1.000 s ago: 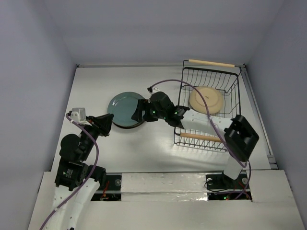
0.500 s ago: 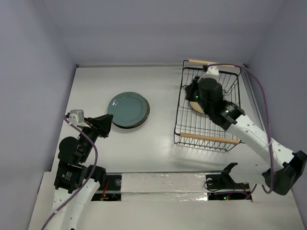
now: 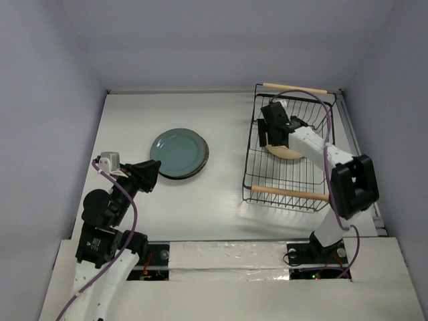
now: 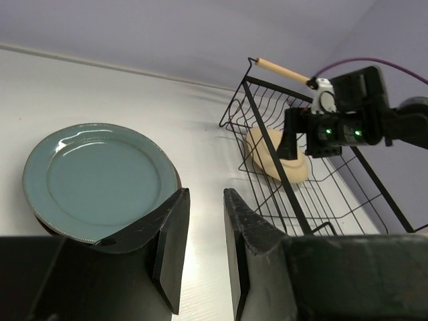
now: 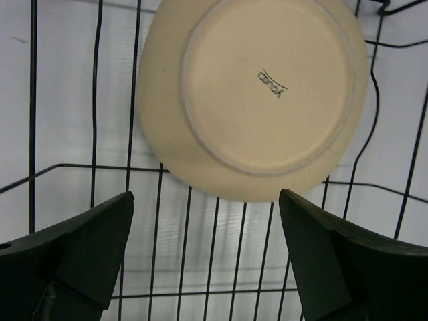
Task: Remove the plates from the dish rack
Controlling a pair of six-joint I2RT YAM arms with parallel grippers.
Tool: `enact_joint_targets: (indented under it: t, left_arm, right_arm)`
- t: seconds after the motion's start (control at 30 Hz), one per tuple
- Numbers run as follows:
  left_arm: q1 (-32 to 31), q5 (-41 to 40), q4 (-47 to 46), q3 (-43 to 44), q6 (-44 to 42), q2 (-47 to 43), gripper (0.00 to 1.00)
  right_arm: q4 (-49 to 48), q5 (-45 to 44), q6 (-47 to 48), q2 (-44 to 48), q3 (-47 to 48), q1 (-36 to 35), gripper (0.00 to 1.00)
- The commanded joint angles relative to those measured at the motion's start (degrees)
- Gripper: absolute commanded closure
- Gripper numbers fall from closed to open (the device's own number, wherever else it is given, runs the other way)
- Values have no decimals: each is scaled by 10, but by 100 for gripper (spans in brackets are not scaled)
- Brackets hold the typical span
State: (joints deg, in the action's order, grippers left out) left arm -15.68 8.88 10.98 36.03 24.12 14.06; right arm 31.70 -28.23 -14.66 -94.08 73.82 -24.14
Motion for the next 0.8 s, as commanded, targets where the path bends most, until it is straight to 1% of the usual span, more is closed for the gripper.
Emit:
enact_joint_targets:
  t: [0.0,0.03,0.2,0.47,0.77]
  left_arm:
    - [-2,18,-25,2,-2,19,76]
    - [-2,21,-25,2,-2,21,75]
    - [-7,24,-25,3,-3,17,75]
    - [-8,28,-25,3,-4,10,75]
    - [-8,30,-25,3,-4,9,75]
  right_arm:
    - [41,7,44,-43,73,2,5]
    - [54,5,59,-82,91,8,0]
    - [84,-12,79,-140,117,15,0]
    - [104,-53,111,-174,130,15,0]
    - [122,-67,113,-197,140,15,0]
